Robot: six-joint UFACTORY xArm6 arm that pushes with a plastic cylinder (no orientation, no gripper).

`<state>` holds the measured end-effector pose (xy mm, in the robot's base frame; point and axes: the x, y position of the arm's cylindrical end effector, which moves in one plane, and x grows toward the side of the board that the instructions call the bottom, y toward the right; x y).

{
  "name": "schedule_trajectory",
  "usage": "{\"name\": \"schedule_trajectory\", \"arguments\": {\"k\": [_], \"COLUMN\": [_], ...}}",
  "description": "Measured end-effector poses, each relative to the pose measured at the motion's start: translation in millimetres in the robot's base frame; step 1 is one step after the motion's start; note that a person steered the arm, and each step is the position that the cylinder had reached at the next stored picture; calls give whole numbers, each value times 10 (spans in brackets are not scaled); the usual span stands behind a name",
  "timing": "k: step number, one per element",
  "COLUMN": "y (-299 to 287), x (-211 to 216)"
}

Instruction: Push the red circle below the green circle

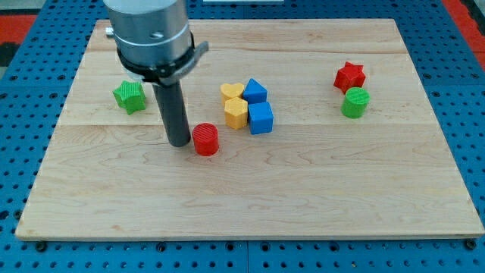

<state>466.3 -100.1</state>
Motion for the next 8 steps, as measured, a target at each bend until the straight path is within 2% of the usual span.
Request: {"name": "schedule_trajectory", "arguments": {"k": [1,4,8], "y": [-1,-95,1017], "x": [-81,64,118]}}
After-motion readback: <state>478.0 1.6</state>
